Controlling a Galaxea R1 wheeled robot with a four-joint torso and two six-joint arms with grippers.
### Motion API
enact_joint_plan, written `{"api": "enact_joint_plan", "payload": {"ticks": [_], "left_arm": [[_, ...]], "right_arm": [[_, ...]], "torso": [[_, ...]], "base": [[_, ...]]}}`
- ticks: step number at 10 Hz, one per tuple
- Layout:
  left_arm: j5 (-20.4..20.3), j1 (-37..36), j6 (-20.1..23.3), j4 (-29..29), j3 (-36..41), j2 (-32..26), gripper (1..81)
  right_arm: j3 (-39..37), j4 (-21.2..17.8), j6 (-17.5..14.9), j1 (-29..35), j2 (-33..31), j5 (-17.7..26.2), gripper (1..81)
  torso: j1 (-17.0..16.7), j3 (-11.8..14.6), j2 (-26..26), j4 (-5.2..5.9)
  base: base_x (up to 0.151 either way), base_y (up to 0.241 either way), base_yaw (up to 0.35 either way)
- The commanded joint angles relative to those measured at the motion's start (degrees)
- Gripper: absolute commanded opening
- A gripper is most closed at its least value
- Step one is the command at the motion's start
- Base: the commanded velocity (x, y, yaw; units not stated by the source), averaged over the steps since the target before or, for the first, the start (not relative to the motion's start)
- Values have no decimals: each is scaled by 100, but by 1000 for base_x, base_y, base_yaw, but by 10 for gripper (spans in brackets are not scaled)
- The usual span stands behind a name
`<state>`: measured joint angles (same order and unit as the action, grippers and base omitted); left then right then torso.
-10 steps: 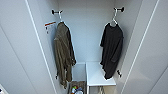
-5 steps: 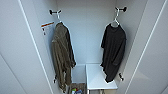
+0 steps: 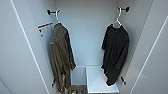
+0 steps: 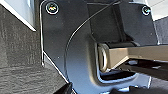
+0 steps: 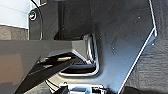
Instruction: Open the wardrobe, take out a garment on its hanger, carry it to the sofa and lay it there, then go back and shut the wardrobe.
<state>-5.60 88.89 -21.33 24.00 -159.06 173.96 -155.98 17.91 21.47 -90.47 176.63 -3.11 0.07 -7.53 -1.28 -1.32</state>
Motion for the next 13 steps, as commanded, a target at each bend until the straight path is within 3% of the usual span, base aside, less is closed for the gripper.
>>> {"api": "enact_joint_plan", "payload": {"ticks": [1, 7, 10, 13], "left_arm": [[305, -139, 6, 8, -11, -10, 811], [305, -139, -2, 0, -11, 25, 811], [313, -139, 6, -1, -11, 34, 811], [850, -157, -318, -481, -20, -27, 811]], "right_arm": [[51, 55, -11, 147, 42, 328, 811], [25, 72, -37, 147, 42, 328, 811], [34, 73, -160, 129, 42, 328, 811], [16, 72, -161, 191, 15, 337, 811]], "torso": [[0, 0, 0, 0], [2, 0, 0, 0], [6, 0, 2, 0], [2, 0, 0, 0]], "base": [[97, 0, 0], [91, 0, 0], [0, 0, 0], [0, 0, 0]]}}
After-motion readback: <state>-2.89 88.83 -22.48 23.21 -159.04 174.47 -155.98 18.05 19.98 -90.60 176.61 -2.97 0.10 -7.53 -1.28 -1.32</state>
